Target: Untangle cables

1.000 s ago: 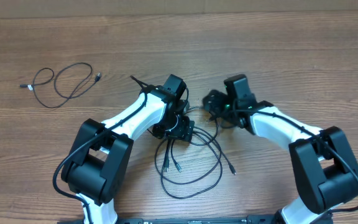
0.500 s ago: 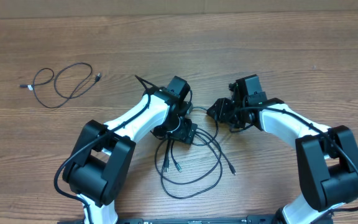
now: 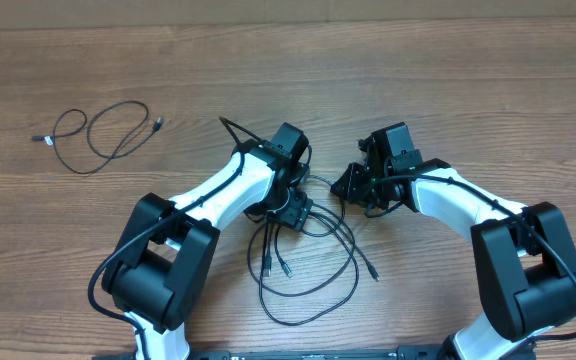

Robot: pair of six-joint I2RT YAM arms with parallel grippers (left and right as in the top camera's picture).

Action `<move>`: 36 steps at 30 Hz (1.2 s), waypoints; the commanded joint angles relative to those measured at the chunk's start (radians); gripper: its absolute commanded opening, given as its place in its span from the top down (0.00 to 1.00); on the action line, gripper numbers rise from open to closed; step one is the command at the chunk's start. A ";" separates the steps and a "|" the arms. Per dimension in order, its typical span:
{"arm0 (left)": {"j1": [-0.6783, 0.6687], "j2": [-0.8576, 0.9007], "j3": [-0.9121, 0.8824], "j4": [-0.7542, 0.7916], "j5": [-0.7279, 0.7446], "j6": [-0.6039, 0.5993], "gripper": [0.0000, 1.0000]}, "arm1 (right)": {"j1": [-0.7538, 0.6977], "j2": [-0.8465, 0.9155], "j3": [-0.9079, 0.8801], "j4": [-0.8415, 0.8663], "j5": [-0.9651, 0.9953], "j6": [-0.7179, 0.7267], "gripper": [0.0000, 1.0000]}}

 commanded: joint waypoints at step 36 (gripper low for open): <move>0.010 0.033 0.045 -0.073 -0.151 -0.062 0.28 | 0.119 0.028 0.113 -0.043 0.323 -0.435 0.48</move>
